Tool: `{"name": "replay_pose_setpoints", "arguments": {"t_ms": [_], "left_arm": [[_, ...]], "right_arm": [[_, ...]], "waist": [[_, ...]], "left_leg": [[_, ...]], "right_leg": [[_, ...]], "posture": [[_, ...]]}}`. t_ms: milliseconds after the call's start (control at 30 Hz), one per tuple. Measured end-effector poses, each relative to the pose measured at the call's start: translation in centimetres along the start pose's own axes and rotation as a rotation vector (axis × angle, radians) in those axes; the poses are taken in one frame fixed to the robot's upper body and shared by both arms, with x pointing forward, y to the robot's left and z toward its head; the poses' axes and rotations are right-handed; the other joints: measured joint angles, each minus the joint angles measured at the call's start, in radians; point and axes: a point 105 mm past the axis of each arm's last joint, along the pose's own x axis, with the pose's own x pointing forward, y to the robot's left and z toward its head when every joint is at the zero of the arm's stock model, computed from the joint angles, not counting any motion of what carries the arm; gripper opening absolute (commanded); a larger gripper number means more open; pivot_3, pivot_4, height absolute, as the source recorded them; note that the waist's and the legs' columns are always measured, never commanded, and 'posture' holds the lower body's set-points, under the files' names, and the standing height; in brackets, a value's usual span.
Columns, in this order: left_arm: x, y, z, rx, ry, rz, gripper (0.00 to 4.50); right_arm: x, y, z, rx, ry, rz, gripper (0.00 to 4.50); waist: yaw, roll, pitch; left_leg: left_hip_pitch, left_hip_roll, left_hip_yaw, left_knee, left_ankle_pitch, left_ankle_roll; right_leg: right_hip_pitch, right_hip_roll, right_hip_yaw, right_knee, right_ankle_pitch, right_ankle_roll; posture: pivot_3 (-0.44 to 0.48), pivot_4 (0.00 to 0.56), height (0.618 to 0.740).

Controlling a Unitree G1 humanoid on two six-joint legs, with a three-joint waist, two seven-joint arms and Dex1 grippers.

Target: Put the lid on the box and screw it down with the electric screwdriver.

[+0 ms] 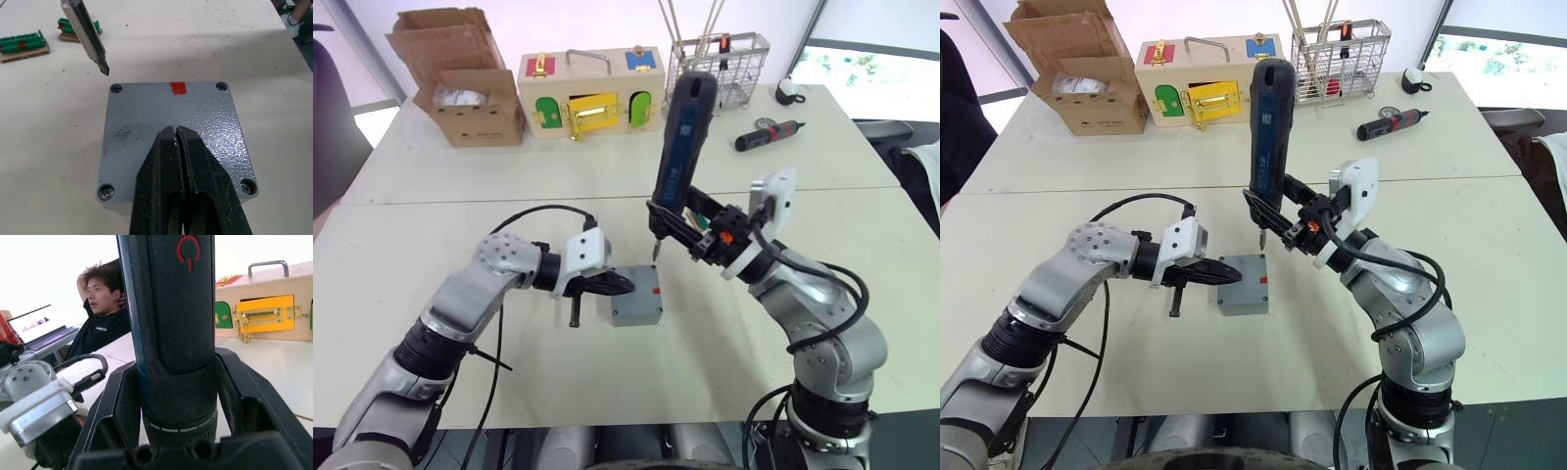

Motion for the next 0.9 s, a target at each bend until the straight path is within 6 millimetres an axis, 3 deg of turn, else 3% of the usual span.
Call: {"name": "replay_pose_setpoints", "arguments": {"t_ms": [900], "left_arm": [[-0.1,0.2,-0.3,0.008,0.011,0.007,0.0]], "right_arm": [[-0.6,0.0,-1.8,0.017,-0.008,-0.027,1.91]], "waist": [[0.002,0.0,0.0]], "left_leg": [[0.008,0.0,-0.001,0.0,-0.003,0.006]], "right_leg": [[0.01,0.001,0.0,-0.003,0.0,0.0]], "posture": [[0.0,0.15,0.74]]}}
